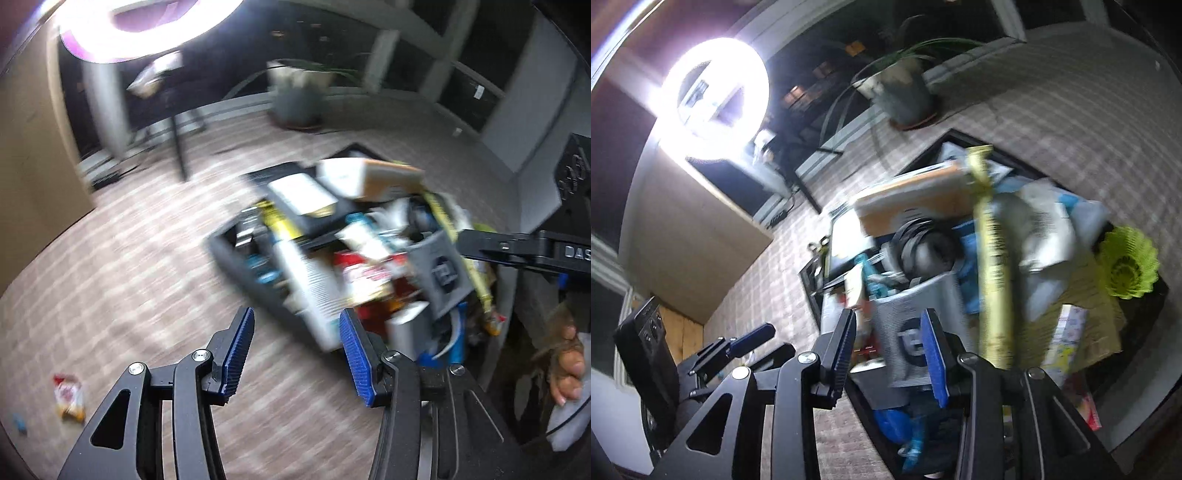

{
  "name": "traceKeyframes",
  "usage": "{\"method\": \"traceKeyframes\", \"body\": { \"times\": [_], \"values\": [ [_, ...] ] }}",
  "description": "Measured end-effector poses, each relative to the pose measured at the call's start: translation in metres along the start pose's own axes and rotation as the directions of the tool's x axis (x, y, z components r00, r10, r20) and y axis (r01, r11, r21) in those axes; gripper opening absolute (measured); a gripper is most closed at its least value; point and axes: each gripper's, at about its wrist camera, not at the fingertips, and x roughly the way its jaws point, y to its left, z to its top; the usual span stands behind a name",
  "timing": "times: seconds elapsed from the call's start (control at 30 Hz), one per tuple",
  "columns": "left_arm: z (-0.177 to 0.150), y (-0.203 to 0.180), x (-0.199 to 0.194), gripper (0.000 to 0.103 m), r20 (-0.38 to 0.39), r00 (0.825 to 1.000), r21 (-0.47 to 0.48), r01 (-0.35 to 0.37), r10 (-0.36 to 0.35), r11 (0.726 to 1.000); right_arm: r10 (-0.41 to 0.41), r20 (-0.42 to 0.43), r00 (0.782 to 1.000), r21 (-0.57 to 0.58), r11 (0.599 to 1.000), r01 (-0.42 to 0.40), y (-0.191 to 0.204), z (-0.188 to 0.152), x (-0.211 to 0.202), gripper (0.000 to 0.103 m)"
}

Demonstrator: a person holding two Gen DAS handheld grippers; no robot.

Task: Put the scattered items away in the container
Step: 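Move both tools back to the blue clothespin and Coffee-mate sachet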

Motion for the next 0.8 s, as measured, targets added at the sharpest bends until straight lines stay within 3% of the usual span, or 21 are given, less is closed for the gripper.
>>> {"method": "traceKeyframes", "body": {
  "times": [0.2,0.4,0.53,0.67,0.8],
  "values": [
    [-0.036,0.094,-0.027,0.056,-0.019,0.993,-0.136,-0.115,0.113,0.984,0.034,-0.072,0.997,-0.110,0.993,-0.042,0.060,-0.013,0.035,0.038],
    [-0.090,0.200,-0.064,0.057,-0.068,0.973,-0.296,-0.232,0.222,0.926,0.059,-0.184,0.981,-0.230,0.968,-0.102,0.134,-0.038,0.088,0.041],
    [-0.130,0.270,-0.085,0.060,-0.118,0.952,-0.404,-0.306,0.283,0.862,0.062,-0.262,0.963,-0.331,0.932,-0.150,0.193,-0.055,0.127,0.041],
    [-0.168,0.333,-0.098,0.060,-0.173,0.938,-0.516,-0.346,0.300,0.784,0.037,-0.325,0.945,-0.445,0.876,-0.187,0.250,-0.073,0.170,0.051],
    [-0.191,0.377,-0.105,0.060,-0.197,0.937,-0.595,-0.349,0.289,0.724,0.003,-0.383,0.924,-0.525,0.822,-0.220,0.298,-0.087,0.215,0.052]
  ]
}}
